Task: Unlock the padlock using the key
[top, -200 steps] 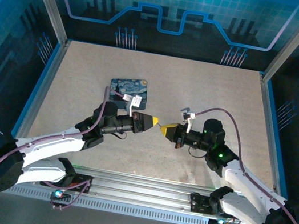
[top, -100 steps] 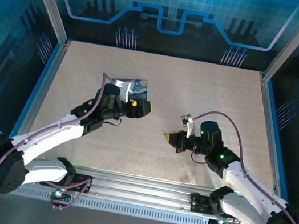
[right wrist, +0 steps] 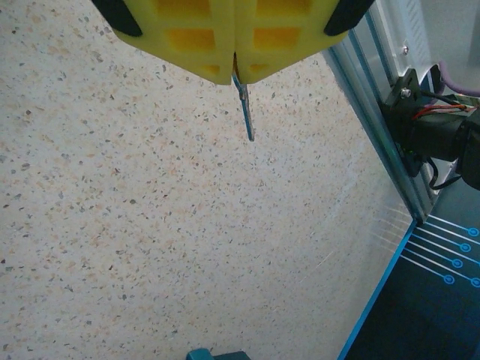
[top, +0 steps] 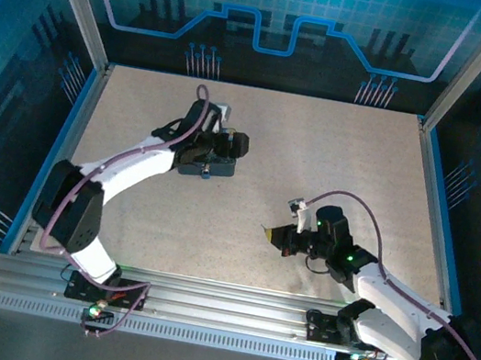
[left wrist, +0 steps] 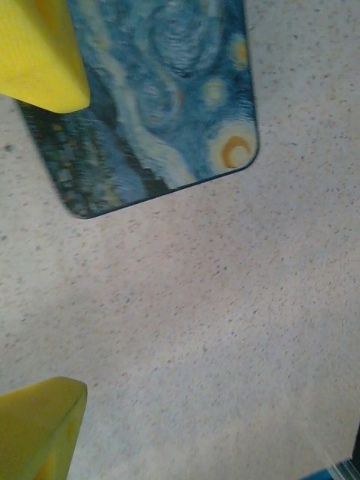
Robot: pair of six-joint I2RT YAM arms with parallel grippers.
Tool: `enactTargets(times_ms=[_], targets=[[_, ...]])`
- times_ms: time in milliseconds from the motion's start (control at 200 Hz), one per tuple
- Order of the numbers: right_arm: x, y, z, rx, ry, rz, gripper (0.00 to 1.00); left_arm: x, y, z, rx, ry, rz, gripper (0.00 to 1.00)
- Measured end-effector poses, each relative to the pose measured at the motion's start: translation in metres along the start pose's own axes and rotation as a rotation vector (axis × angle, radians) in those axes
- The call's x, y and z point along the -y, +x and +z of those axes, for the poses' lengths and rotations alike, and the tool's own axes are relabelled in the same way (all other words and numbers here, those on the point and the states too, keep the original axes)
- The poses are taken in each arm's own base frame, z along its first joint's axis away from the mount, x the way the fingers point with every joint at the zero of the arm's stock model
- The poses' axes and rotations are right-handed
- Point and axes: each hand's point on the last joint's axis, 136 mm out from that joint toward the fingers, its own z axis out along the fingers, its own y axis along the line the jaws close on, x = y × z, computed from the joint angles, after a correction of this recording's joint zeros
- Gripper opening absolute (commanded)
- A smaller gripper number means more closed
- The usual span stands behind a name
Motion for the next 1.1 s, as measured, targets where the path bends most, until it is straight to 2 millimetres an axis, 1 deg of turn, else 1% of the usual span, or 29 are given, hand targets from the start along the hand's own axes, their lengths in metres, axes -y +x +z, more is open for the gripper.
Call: enactTargets(times_ms=[110, 205, 325, 435, 585, 670, 925, 1101], targets=[[0.001, 0.0, 0.0, 0.005, 0.004, 0.0, 0.0, 0.002, -0.013, 0.022, -0.006, -0.022, 0.027, 0.92], [0.001, 0.0, 0.001, 0.006, 0.006, -0.001, 0.0, 0.002, -0.019, 0.042, -0.021, -0.038, 0.043, 0.92], [0.003, 0.001, 0.0, 0.011, 0.017, -0.001, 0.0, -0.001, -0.017, 0.064, -0.058, -0.056, 0.048, 0.92], [0.003, 0.0, -0.001, 0.018, 0.02, -0.004, 0.0, -0.005, -0.011, 0.077, -0.089, -0.071, 0.046, 0.92], [0.004, 0.0, -0.001, 0.017, 0.025, -0.002, 0.0, -0.013, 0.003, 0.085, -0.136, -0.093, 0.043, 0.92], [0.005, 0.001, -0.001, 0.015, 0.027, -0.002, 0.0, -0.015, 0.006, 0.087, -0.144, -0.099, 0.043, 0.92], [0.007, 0.001, -0.003, 0.019, 0.045, 0.001, 0.0, -0.01, 0.01, 0.088, -0.143, -0.106, 0.064, 0.91], [0.011, 0.003, -0.007, 0.015, 0.062, 0.014, 0.0, 0.001, 0.023, 0.084, -0.141, -0.097, 0.106, 0.91]])
